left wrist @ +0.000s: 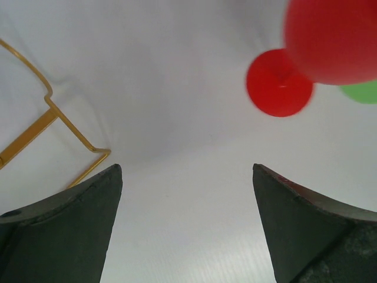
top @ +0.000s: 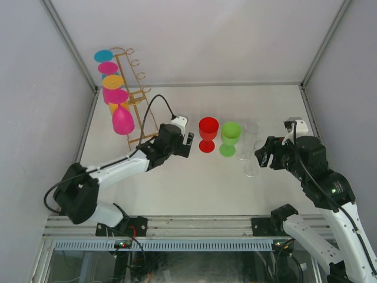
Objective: Take the wine glass off the wine glass rack
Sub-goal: Move the wine rack to the center of the board, then pick up the wine glass from the wine rack.
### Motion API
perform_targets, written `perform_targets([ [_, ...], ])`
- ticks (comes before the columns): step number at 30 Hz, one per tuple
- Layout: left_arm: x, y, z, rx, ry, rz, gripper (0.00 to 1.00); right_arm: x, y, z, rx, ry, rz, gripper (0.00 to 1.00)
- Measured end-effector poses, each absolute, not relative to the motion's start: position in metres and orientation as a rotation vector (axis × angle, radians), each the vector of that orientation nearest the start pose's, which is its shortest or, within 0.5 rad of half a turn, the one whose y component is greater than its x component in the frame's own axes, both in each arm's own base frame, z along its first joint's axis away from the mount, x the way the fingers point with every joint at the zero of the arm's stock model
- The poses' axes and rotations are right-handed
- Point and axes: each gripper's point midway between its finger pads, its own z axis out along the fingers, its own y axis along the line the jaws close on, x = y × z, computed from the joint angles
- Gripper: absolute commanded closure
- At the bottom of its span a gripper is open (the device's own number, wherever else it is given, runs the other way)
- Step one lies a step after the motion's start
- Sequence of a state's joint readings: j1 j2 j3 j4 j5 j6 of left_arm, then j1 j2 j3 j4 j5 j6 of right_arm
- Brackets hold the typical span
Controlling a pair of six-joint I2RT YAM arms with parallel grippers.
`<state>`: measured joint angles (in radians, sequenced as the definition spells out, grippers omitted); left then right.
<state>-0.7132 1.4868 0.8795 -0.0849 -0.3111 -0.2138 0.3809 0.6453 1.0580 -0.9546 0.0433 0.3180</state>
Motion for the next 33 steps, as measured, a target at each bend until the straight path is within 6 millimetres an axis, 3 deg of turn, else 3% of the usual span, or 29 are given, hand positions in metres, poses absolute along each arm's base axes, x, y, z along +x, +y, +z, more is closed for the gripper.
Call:
perform_targets([
  [5,0.299,-0.236,0.167,0.433,2.055,-0.277,0.05,0.187,0.081,0.263,-0.039,2.134,0.372,0.35],
  [9,0.268,-0.224,0.228,0.425,1.961,-0.404,0.02,0.186,0.083,0.263,-0.030,2.136,0.387,0.35],
  [11,0.253,-0.215,0.269,0.400,1.898,-0.468,0.00,0.186,0.084,0.263,-0.025,2.136,0.400,0.34],
  [14,0.233,-0.194,0.336,0.345,1.793,-0.535,0.00,0.187,0.087,0.266,-0.016,2.125,0.425,0.31],
  [17,0.214,-0.160,0.402,0.259,1.690,-0.576,0.00,0.188,0.092,0.270,-0.010,2.112,0.456,0.28],
  [21,0.198,-0.106,0.457,0.090,1.606,-0.545,0.00,0.188,0.098,0.275,-0.003,2.099,0.505,0.27],
  [23,0.195,-0.085,0.469,0.009,1.592,-0.512,0.00,0.188,0.101,0.277,0.001,2.094,0.531,0.27],
  [25,0.195,-0.073,0.467,-0.046,1.613,-0.480,0.00,0.188,0.105,0.279,0.002,2.089,0.555,0.27],
  [26,0.197,-0.068,0.461,-0.077,1.637,-0.462,0.00,0.188,0.106,0.280,0.005,2.087,0.569,0.27],
  [27,0.213,-0.052,0.434,-0.180,1.747,-0.412,0.00,0.187,0.112,0.284,0.011,2.077,0.617,0.27],
  [30,0.226,-0.046,0.421,-0.243,1.790,-0.426,0.01,0.185,0.116,0.286,0.013,2.075,0.646,0.27],
  [33,0.247,-0.018,0.398,-0.424,1.830,-0.426,0.03,0.183,0.121,0.290,0.014,2.069,0.689,0.25],
])
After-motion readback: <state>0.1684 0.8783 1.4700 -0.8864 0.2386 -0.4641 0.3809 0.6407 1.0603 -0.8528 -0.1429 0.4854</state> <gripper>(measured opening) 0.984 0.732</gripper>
